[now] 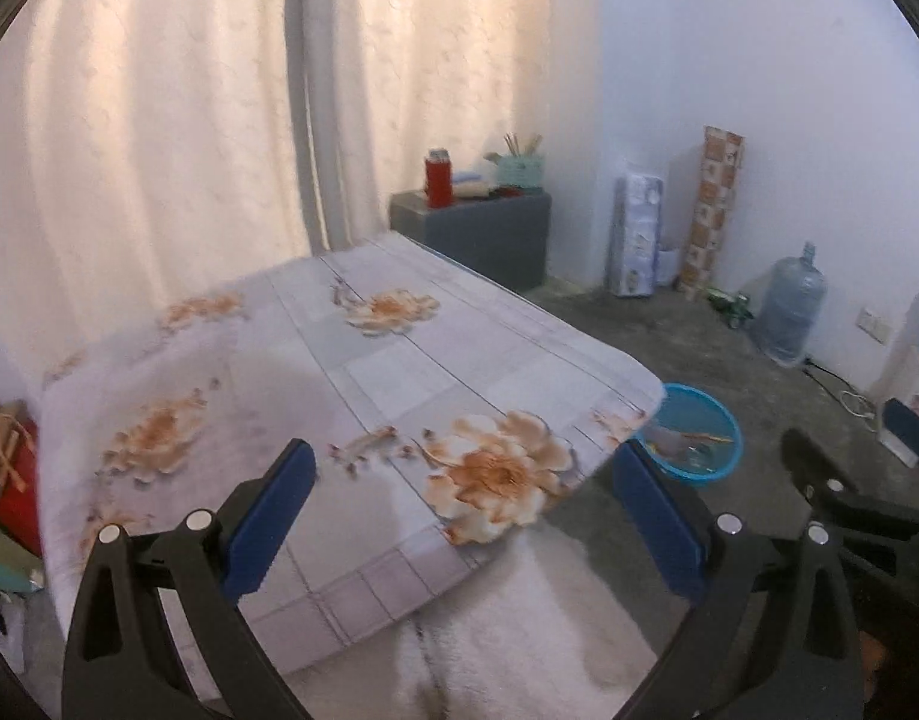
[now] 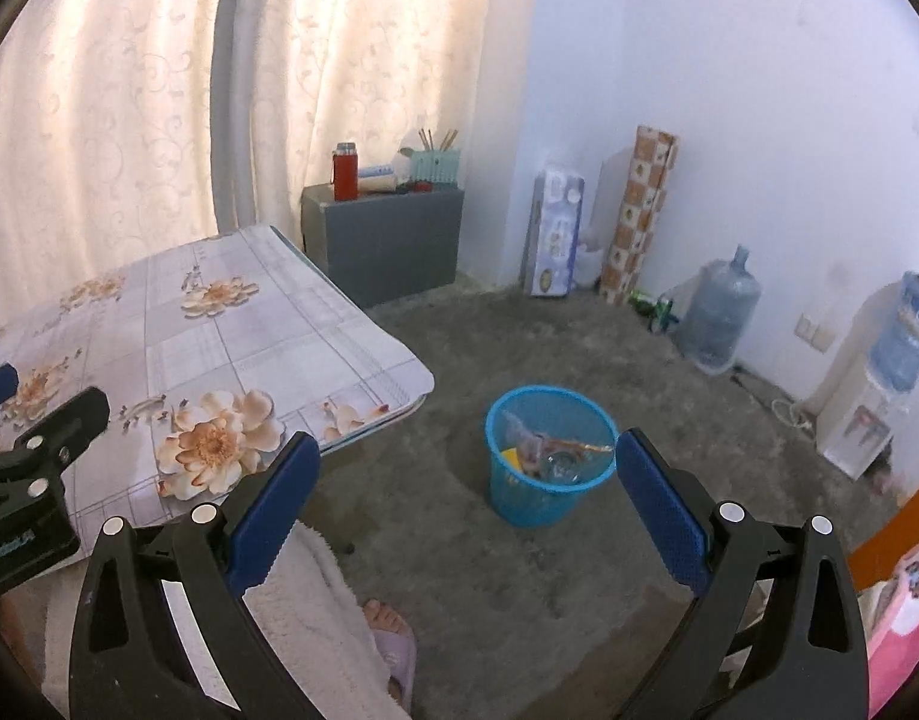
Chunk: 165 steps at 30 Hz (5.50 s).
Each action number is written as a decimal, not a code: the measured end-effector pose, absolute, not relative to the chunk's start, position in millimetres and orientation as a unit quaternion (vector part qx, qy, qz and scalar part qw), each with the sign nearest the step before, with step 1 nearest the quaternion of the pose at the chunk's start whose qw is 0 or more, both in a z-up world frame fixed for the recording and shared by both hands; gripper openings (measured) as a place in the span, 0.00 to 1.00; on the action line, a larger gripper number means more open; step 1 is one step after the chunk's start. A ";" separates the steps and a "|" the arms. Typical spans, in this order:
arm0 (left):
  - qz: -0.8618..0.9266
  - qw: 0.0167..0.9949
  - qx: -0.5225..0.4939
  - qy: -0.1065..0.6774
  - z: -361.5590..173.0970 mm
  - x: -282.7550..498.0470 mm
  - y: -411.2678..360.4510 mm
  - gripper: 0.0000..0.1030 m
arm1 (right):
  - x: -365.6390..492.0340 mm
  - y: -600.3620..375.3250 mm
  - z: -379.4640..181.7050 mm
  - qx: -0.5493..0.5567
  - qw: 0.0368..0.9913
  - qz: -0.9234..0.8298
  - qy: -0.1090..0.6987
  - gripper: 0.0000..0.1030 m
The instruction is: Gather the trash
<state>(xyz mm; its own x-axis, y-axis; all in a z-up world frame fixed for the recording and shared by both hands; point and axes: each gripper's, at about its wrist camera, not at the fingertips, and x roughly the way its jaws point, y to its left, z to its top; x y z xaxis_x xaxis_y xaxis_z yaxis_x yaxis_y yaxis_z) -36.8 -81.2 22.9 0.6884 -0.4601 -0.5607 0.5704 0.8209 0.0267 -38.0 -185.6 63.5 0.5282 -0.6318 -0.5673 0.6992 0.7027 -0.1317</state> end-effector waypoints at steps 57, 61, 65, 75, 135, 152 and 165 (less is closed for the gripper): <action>-0.176 0.899 0.083 0.392 -1.4 -12.5 -87.5 0.95 | -37.8 -205.2 41.3 0.102 0.825 -0.432 0.350 0.92; -0.175 0.898 0.082 0.394 -1.9 -13.0 -87.6 0.95 | -38.3 -205.1 41.1 0.102 0.825 -0.433 0.349 0.92; -0.175 0.898 0.082 0.396 -2.5 -13.5 -87.8 0.95 | -38.8 -206.4 40.9 0.102 0.825 -0.431 0.350 0.92; -0.175 0.897 0.083 0.397 -2.7 -12.7 -87.0 0.95 | -39.2 -206.4 41.2 0.102 0.826 -0.432 0.349 0.92; -0.176 0.896 0.081 0.399 -1.4 -14.0 -83.4 0.94 | -42.7 -204.2 43.7 0.100 0.824 -0.436 0.348 0.92; -0.177 0.895 0.082 0.401 1.0 -14.7 -84.1 0.95 | -46.6 -205.7 46.8 0.100 0.823 -0.438 0.347 0.92; -0.177 0.894 0.082 0.402 1.0 -15.2 -83.5 0.95 | -46.5 -204.7 46.3 0.099 0.823 -0.440 0.346 0.92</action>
